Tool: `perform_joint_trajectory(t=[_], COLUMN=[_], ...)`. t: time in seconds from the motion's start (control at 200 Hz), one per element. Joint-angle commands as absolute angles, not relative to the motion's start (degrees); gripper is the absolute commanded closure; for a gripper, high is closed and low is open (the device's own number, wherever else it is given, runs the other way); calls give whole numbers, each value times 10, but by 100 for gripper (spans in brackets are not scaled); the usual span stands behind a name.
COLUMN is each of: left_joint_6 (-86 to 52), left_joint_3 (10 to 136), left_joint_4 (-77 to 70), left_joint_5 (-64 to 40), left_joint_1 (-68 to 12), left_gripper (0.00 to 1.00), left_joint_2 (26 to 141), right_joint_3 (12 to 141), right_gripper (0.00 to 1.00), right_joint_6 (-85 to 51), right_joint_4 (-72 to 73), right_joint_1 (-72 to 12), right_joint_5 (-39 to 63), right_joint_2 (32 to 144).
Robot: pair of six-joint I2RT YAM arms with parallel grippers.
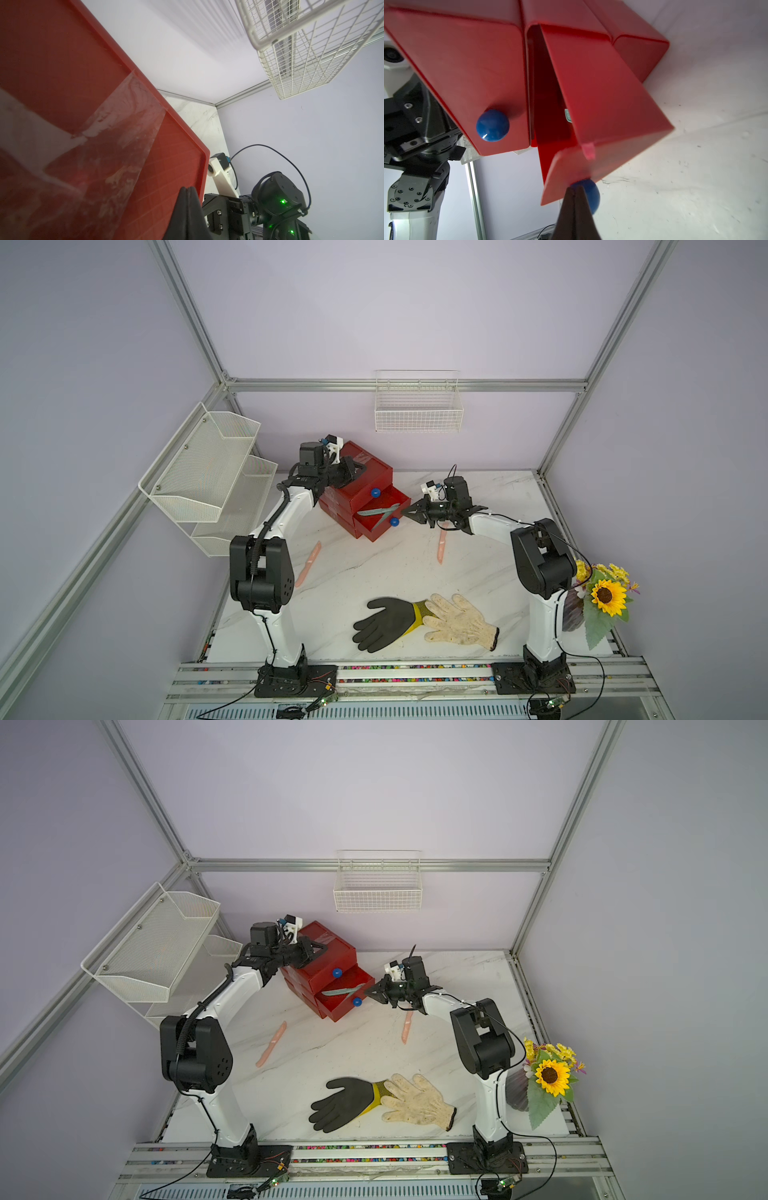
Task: Place the fruit knives into the drawer by color
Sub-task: Close the drawer in the storage box.
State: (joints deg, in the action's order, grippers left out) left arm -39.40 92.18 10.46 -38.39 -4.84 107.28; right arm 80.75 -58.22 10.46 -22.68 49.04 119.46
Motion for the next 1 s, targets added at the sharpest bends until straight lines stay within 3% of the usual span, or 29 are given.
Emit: perform_joint_trajectory(t=[0.0, 0.28, 0.525, 0.655, 0.855, 0.9, 0.95, 0.995], left_joint_6=[-395, -407, -413, -416, -420, -422, -424, -425], left_joint_3=[900, 877, 865, 863, 867, 868, 868, 868], left_joint_4=[134, 118, 107, 104, 99, 98, 97, 95], left_joint_5=[-379, -389, -397, -399, -401, -401, -402, -401], left_joint_1=[-35, -35, -35, -35, -35, -35, -35, -35], left_gripper=[100, 100, 100, 100, 100, 100, 100, 100], left_joint_2=[1084, 1083, 1084, 1085, 1090, 1091, 1092, 1093], right_joint_3=[865, 1024, 1083, 1016, 804, 779, 767, 763], right_gripper=[100, 100, 100, 100, 100, 79, 49, 32], right_joint_6=[-607, -663, -742, -735, -760, -781, -800, -814], right_joint_4=[144, 162, 224, 255, 373, 404, 426, 438], right_joint_1=[-247, -267, -270, -269, -268, -269, -268, -269], right_joint_5=[495, 504, 515, 505, 457, 461, 468, 471], right_joint_2=[1240, 1350, 1410, 1366, 1267, 1269, 1278, 1287])
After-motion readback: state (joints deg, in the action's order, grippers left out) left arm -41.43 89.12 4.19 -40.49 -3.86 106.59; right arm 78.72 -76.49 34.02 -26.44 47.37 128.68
